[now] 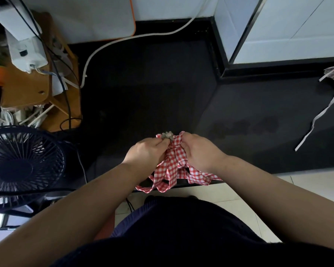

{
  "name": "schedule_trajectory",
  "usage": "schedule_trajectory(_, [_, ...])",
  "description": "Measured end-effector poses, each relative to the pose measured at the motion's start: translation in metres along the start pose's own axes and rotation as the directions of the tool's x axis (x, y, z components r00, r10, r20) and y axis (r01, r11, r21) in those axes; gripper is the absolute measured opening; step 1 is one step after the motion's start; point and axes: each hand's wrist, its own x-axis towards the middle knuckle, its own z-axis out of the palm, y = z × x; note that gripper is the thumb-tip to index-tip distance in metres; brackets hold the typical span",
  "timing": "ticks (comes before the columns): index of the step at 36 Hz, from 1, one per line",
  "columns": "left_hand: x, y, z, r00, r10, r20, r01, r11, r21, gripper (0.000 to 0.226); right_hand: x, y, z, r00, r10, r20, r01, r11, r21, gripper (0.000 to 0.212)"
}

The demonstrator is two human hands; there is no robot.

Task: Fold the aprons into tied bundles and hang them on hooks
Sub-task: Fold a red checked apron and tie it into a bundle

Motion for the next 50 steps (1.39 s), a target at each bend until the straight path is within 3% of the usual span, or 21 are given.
schedule_trajectory(2, [-0.001, 0.000, 0.002, 0.999, 0.041, -0.011, -0.040, 0.998, 0.052, 0.028, 0.000, 0.001, 0.000, 1.000, 0.021, -0.011, -0.020, 1.000, 0.022, 0.033])
schedule_trajectory(5, [-0.008, 0.002, 0.003, 0.996, 0.079, -0.042, -0.073, 0.991, 0.115, 0.045, 0.001, 0.003, 0.003, 0.999, 0.047, -0.004, -0.047, 0.998, 0.048, 0.033])
schedule_trajectory(10, [-0.002, 0.008, 0.000, 0.973, 0.178, -0.148, -0.147, 0.969, 0.200, 0.031, 0.002, 0.006, 0.005, 0.998, 0.062, 0.000, -0.062, 0.997, 0.052, 0.027])
schedule_trajectory(17, [-0.001, 0.005, 0.007, 0.971, 0.174, -0.164, -0.125, 0.955, 0.269, 0.028, 0.002, 0.007, 0.005, 0.998, 0.057, 0.015, -0.057, 0.998, 0.020, 0.034])
schedule_trajectory(21, [0.002, 0.007, 0.010, 0.985, 0.071, -0.157, -0.040, 0.981, 0.189, 0.023, 0.001, 0.006, 0.003, 0.998, 0.064, 0.005, -0.064, 0.998, 0.027, 0.031])
schedule_trajectory(28, [0.010, -0.005, 0.003, 0.997, -0.017, -0.077, 0.003, 0.983, -0.183, 0.033, 0.004, 0.003, 0.003, 0.994, 0.112, 0.017, -0.112, 0.993, 0.022, 0.011])
schedule_trajectory(31, [0.008, -0.004, 0.005, 0.995, -0.072, -0.073, 0.052, 0.966, -0.254, 0.033, 0.003, 0.001, 0.004, 0.993, 0.119, 0.001, -0.119, 0.992, 0.041, 0.017])
schedule_trajectory(35, [0.005, -0.003, 0.005, 0.993, -0.096, -0.072, 0.075, 0.965, -0.251, 0.034, 0.006, 0.002, 0.004, 0.994, 0.113, -0.006, -0.114, 0.994, -0.008, 0.029])
schedule_trajectory(40, [0.007, -0.003, 0.009, 0.994, -0.003, -0.112, -0.020, 0.981, -0.195, 0.034, 0.007, 0.004, 0.004, 0.992, 0.128, 0.000, -0.128, 0.992, -0.017, 0.020])
schedule_trajectory(50, [-0.010, 0.000, 0.034, 0.937, -0.114, -0.329, 0.085, 0.991, -0.100, 0.022, 0.007, -0.001, 0.004, 0.992, 0.128, -0.011, -0.128, 0.992, 0.002, 0.034])
